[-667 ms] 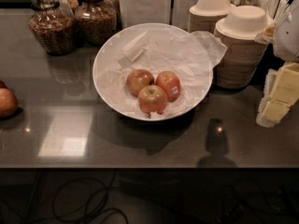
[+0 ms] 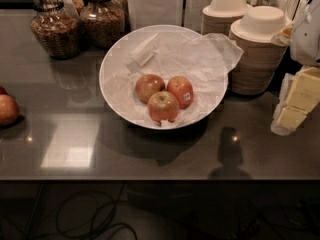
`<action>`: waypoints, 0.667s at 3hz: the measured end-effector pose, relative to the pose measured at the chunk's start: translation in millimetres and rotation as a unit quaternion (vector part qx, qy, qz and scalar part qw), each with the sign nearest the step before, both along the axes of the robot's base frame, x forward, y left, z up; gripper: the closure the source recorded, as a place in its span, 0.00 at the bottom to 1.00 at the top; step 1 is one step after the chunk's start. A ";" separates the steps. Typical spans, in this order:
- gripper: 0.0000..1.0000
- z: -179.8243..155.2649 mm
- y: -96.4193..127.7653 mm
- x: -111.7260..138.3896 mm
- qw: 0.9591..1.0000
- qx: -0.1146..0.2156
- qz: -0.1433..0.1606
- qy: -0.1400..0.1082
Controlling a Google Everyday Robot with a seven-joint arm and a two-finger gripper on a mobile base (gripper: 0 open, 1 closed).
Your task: Pick apple from white bowl
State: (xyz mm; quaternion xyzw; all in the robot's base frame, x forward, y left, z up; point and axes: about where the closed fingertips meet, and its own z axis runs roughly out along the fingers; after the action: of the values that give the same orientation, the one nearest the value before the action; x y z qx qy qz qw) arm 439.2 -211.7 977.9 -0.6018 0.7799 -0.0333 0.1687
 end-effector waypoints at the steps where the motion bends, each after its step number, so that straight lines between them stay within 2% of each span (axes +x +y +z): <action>1: 0.00 1.3 26.2 5.7 0.999 0.026 0.019 -0.016; 2: 0.00 8.4 57.6 18.8 0.997 0.052 0.043 -0.035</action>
Offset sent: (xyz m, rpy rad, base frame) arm 0.0370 0.0940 0.0111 0.1715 -0.0968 0.1445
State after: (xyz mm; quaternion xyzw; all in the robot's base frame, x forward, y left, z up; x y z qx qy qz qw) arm 458.0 -154.1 986.3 -0.6234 0.7478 -0.0061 0.2284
